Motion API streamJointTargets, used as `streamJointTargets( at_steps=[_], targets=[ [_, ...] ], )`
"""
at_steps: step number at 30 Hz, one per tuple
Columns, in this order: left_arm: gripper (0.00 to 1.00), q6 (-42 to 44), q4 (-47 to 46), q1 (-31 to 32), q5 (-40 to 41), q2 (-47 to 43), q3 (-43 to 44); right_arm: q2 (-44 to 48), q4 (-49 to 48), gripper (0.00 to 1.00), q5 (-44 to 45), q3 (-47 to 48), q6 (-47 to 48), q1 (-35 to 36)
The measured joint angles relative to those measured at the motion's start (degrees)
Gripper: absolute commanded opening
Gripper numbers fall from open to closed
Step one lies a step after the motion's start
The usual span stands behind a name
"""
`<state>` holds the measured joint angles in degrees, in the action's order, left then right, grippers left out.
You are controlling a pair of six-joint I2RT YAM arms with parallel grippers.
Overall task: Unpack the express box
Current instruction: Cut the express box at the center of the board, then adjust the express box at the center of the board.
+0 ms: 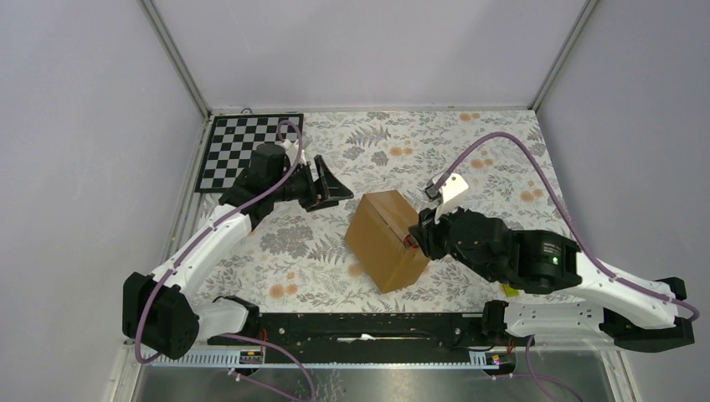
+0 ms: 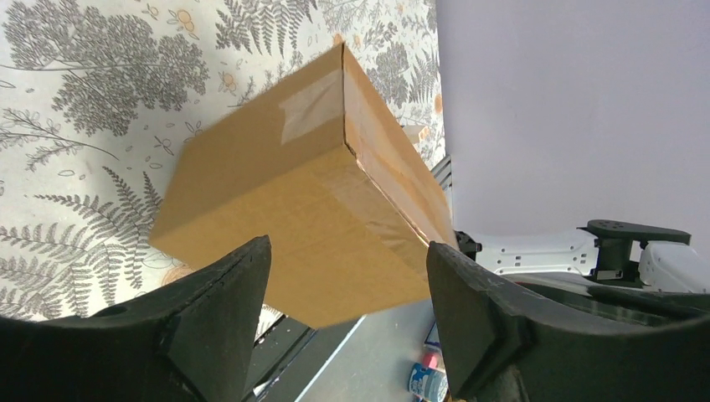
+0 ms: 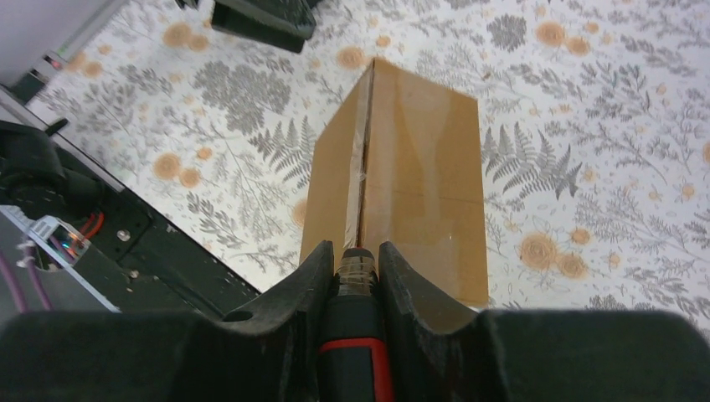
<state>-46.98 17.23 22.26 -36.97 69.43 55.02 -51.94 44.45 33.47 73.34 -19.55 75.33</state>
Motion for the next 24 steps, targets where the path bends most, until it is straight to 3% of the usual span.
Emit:
streamJointTargets(
  at_steps=[13, 24],
  targets=[
    [0.70, -1.7, -0.2, 4.8, 1.1, 0.3, 2.9, -1.4, -2.3, 0.00, -7.5, -8.8, -2.3, 0.0],
    [0.65, 1.6, 2.6, 5.7, 8.1, 6.3, 10.1, -1.8, 2.7, 0.00, -7.7, -3.4, -4.3, 0.1]
  ],
)
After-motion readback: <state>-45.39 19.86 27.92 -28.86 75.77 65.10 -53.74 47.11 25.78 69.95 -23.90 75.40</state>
